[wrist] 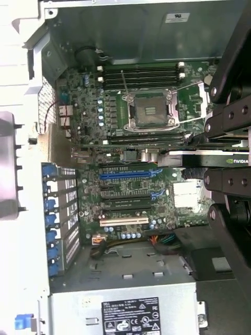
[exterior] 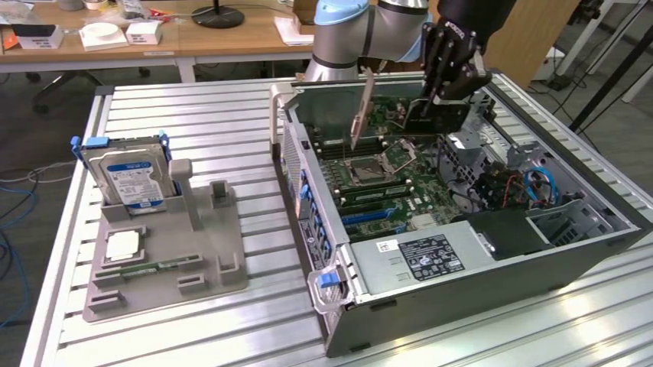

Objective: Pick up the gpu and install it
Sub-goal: 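Insert the gpu into the slot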

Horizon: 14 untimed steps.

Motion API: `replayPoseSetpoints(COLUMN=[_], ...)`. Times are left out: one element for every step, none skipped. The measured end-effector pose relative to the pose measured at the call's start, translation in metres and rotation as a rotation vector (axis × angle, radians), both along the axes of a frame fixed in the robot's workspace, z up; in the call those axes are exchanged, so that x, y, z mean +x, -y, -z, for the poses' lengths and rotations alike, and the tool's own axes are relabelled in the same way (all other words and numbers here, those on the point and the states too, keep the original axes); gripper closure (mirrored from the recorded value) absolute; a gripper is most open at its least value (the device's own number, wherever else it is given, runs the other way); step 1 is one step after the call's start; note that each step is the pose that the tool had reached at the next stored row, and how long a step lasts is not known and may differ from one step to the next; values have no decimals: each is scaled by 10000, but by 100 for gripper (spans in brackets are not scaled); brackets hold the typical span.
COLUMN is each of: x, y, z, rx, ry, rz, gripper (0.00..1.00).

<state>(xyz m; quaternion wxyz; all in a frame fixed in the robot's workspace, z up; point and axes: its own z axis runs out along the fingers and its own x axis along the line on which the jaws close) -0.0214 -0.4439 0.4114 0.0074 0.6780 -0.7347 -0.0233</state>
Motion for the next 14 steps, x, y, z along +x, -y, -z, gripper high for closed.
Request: replayPoseSetpoints(x=[0,0,0,0,0,0,0,0,0,0,1,1,1,0], y=[0,0,0,0,0,0,0,0,0,0,-1,-1,-1,-1], z=[0,0,0,0,0,0,0,0,0,0,5,9,15,24], rx=[0,1,1,1,0,0,1,1,1,1,3,2,0,1], ry=[0,0,0,0,-1,0,0,-1,0,0,6,12,18,26], rz=[-87,-166,-207,-215,-215,-215,-215,-215,-215,-215,-217,-218,-218,-216], gripper=[74,74,74,74,74,74,74,74,74,74,74,74,74,74])
